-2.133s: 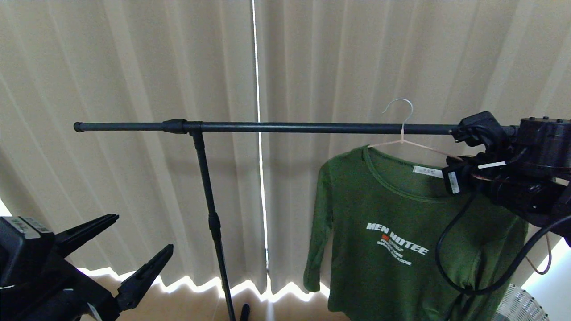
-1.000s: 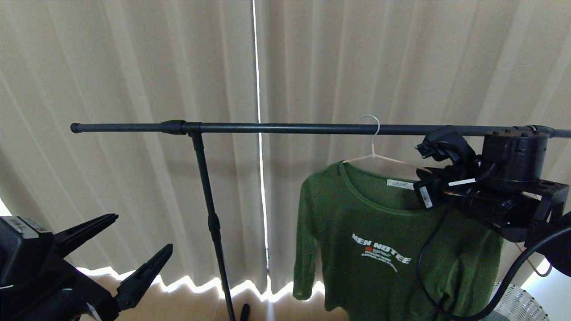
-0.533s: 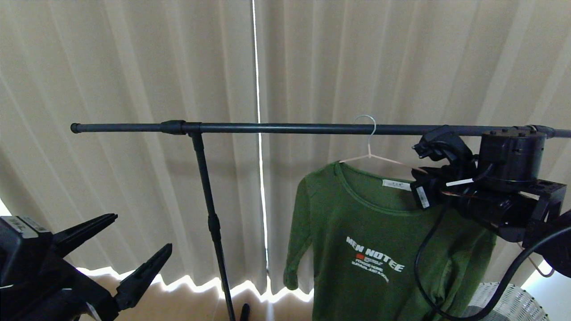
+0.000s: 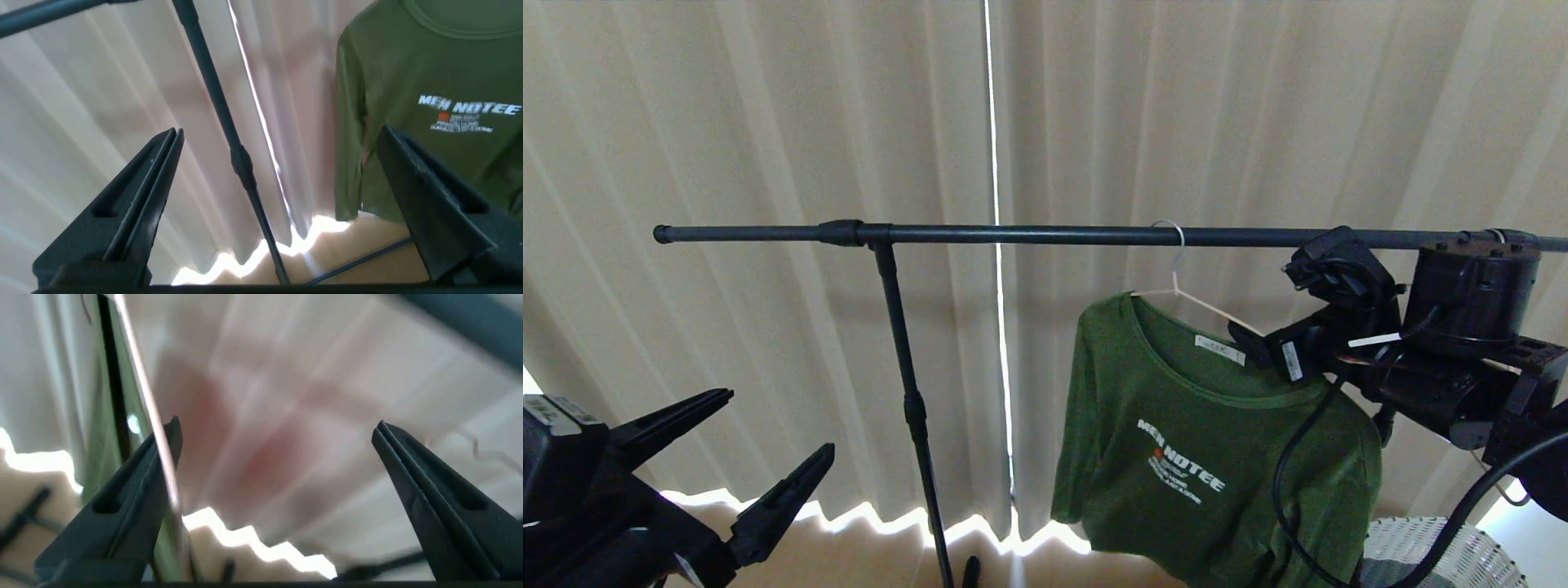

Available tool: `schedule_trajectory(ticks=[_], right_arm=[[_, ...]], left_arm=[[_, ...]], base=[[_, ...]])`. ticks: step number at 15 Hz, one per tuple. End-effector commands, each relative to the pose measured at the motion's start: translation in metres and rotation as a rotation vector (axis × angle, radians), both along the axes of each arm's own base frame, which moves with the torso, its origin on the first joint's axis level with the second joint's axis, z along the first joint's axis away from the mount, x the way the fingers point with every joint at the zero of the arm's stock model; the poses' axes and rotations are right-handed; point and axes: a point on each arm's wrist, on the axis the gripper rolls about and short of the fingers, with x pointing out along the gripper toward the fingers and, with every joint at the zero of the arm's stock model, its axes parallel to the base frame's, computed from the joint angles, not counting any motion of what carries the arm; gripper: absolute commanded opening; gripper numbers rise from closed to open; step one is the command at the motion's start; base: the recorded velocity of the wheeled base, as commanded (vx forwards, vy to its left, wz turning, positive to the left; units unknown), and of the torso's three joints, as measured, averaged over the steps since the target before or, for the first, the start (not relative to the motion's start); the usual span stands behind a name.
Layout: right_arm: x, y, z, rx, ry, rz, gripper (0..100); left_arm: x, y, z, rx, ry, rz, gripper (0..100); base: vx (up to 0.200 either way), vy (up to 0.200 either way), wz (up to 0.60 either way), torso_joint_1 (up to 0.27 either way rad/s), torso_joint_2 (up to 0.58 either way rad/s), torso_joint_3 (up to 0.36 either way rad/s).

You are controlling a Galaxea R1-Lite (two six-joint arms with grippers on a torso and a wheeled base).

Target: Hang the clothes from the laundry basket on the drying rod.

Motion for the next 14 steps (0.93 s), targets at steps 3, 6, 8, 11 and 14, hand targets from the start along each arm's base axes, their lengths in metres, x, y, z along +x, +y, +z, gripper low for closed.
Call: schedule_trajectory(ticks=[3, 6, 8, 11, 14], right_arm=[[-0.004, 0.002, -0.003, 0.030, -0.040, 0.044, 100], [-0.002, 0.006, -0.012, 0.054, -0.007, 0.047, 100], [-0.001, 0.007, -0.015, 0.054, 0.003, 0.052, 100], [-0.001, 0.011, -0.015, 0.056, 0.003, 0.066, 100], [0.000, 0.013, -0.015, 0.114, 0.019, 0.128, 100]], left_arm=[[-0.001, 0.001, 0.002, -0.005, -0.011, 0.000, 100], [-0.002, 0.001, 0.003, -0.008, -0.018, 0.000, 100], [-0.004, 0.002, 0.004, -0.011, -0.025, 0.000, 100], [-0.003, 0.002, 0.004, -0.012, -0.026, 0.001, 100], [-0.003, 0.002, 0.004, -0.012, -0.026, 0.001, 100]], base=[[0.000, 0.000, 0.00, 0.000, 0.00, 0.000], [0.000, 0.000, 0.00, 0.000, 0.00, 0.000], [0.000, 0.000, 0.00, 0.000, 0.00, 0.000], [0.000, 0.000, 0.00, 0.000, 0.00, 0.000], [0.000, 0.000, 0.00, 0.000, 0.00, 0.000]])
